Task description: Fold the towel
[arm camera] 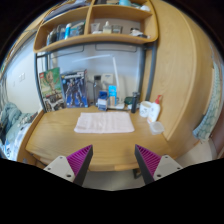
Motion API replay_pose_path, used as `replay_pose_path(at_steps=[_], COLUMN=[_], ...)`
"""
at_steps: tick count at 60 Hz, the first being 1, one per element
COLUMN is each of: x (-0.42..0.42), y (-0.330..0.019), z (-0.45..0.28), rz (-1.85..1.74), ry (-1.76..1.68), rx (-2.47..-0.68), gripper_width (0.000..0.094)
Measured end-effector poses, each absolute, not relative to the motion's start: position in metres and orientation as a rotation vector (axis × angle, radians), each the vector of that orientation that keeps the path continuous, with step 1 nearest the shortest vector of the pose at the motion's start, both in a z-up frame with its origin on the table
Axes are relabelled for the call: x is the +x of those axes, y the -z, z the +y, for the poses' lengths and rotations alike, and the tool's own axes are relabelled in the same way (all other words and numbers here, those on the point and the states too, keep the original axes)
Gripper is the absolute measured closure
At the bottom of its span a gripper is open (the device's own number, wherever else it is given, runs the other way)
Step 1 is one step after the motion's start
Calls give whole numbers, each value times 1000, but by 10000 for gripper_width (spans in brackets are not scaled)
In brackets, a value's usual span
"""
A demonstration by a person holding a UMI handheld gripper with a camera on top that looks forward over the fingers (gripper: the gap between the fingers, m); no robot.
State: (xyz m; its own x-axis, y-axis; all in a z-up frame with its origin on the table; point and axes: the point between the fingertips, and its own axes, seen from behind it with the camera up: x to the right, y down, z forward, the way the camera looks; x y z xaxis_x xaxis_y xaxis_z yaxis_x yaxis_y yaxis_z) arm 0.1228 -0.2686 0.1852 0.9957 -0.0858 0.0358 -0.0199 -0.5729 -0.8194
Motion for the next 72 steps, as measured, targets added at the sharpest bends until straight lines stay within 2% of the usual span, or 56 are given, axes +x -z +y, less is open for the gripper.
replay_pose_path(at_steps=[7, 16, 25, 35, 43, 50, 53, 54, 55, 60, 64, 67, 72], x=[75, 15, -30, -52, -53, -46, -42, -43, -44, -40, -34, -35, -38], y=[-128, -73, -41, -21, -1, 12, 12, 12, 13, 13, 12, 11, 9], z=[-227, -166, -94, -18, 25, 45, 51, 51, 51, 52, 53, 53, 51], rz=[39, 13, 18, 17, 19, -2, -23, -32, -39, -64, -92, -106, -55], ry=[47, -16, -29, -2, 35, 91, 124, 125, 124, 152, 193, 184, 91], rx=[-2238, -2296, -2307, -2300, -2305, -2307, -2294, -2294, -2294, -2291, -2274, -2269, -2295], gripper_width=[84, 69, 74, 93, 161, 258, 426, 419, 474, 611, 857, 899, 906])
